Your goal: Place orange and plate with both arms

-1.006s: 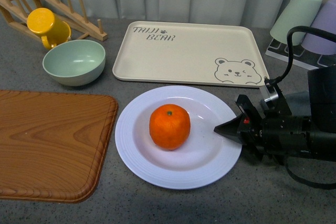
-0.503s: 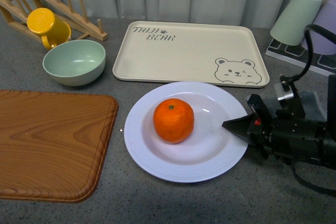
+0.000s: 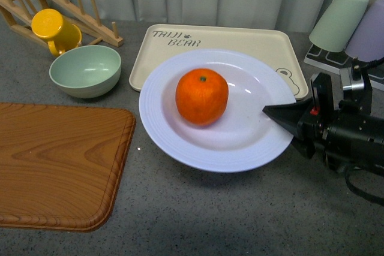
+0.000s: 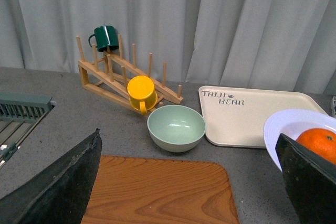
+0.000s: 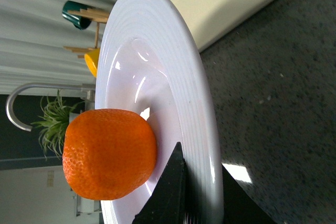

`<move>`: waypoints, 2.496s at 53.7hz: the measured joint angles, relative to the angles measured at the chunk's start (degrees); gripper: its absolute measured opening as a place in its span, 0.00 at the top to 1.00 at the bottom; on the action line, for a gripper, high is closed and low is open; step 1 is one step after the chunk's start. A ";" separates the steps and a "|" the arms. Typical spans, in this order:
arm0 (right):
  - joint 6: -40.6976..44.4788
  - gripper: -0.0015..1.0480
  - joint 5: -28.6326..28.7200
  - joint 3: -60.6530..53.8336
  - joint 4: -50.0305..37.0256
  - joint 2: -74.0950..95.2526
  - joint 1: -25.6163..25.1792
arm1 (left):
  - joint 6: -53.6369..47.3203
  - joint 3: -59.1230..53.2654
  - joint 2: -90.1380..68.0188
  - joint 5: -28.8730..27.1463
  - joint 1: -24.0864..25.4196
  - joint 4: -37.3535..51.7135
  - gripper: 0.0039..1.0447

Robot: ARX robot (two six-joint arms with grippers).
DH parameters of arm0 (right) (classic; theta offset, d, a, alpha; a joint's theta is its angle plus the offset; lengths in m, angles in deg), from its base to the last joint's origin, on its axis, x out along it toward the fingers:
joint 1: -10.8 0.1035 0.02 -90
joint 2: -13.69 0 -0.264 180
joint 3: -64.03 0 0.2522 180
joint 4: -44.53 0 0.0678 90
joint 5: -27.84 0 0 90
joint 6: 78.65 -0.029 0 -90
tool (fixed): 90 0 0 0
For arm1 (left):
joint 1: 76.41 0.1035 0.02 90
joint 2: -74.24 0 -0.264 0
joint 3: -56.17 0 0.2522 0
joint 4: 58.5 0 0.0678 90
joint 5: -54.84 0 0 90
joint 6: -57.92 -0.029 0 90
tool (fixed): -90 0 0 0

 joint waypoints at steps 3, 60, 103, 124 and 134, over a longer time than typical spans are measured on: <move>-0.61 0.97 -0.26 1.68 1.33 -0.37 -0.20 | 0.00 0.00 0.00 0.00 0.00 0.00 0.06; -3.34 0.97 -14.38 48.72 36.44 17.77 0.72 | -0.02 0.00 0.00 0.00 0.00 0.00 0.06; 17.38 0.07 -30.42 40.65 43.08 5.95 -1.18 | -0.04 0.00 0.00 0.00 0.00 0.00 0.06; 48.78 0.09 -39.23 -1.36 28.15 -27.76 1.51 | -0.04 0.00 0.00 0.00 0.00 0.00 0.06; 49.88 0.09 -44.24 -13.07 43.36 -52.04 0.33 | -0.04 0.00 0.00 0.00 0.00 0.00 0.06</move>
